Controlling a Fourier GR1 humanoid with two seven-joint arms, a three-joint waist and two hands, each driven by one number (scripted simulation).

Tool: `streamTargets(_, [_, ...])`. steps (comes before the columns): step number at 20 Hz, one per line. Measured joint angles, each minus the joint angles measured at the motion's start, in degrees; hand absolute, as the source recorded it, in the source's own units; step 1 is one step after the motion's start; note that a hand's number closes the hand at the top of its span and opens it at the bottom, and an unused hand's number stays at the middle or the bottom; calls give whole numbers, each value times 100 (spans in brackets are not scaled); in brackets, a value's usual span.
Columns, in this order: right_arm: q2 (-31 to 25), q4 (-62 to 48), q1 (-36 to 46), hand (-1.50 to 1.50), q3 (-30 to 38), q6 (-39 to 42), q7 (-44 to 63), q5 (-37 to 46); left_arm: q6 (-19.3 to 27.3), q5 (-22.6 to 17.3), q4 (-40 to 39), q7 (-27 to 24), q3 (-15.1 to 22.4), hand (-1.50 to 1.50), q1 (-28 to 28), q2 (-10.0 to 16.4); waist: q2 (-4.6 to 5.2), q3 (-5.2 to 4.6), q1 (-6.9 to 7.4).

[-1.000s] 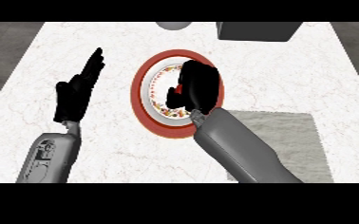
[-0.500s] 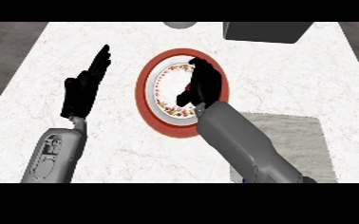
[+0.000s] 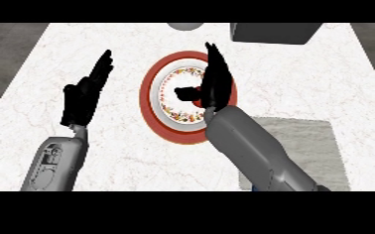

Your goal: Pick the tomato from the placemat and place it in the plate

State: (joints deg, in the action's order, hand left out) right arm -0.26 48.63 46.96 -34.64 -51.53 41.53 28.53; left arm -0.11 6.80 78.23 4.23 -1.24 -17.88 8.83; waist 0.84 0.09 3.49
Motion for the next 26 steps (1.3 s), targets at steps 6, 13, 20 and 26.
streamTargets(6, [-18, 595, -573, -150, 296, -811, -217, 69, 92, 7, 109, -10, -112, 0, 249, 46, -89, -5, -285])
streamTargets(13, [-589, 2434, -2147, -150, 369, -1033, -250, 377, 122, -15, 301, 154, -195, 0, 348, 92, -132, -9, -468])
streamTargets(20, [-1411, 3942, -3786, -150, 397, -1019, -987, -219, 87, 39, 290, 47, -161, 0, 424, 55, -100, -7, -410])
streamTargets(26, [-1832, 4757, -4694, -150, 649, -847, -1731, -857, 70, 52, 367, 202, -193, 0, 317, 41, -92, -7, -383])
